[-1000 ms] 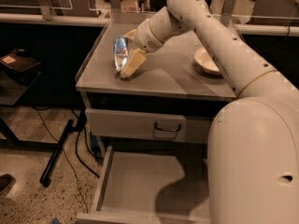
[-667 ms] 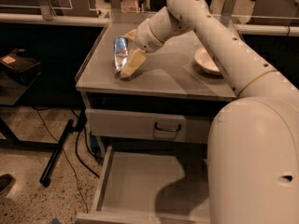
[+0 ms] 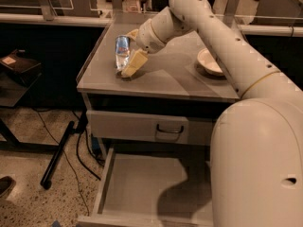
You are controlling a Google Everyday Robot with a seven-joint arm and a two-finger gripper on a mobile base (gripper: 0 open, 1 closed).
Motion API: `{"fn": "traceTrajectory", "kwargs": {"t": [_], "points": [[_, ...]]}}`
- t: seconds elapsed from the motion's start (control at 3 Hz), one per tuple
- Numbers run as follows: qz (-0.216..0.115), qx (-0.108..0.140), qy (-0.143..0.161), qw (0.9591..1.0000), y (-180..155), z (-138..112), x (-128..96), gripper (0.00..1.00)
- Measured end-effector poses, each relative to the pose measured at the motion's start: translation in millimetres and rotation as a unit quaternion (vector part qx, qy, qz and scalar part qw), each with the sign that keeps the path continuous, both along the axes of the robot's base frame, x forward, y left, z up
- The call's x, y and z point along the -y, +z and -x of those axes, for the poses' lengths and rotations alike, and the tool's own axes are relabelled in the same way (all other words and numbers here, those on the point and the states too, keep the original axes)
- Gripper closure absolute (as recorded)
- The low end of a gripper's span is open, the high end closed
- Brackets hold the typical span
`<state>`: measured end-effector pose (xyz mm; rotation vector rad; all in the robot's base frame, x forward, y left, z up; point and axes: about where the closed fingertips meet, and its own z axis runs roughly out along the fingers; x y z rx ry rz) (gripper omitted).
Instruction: Pick redbull can from middle drawer and place on counter
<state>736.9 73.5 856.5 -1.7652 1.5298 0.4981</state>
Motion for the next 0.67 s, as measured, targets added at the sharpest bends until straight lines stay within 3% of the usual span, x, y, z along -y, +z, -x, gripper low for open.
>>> {"fn": "traceTrajectory", "kwargs": {"t": [0.67], "points": [[0.0, 0.0, 0.0, 1.0, -0.1, 0.0, -0.1, 0.0]]}}
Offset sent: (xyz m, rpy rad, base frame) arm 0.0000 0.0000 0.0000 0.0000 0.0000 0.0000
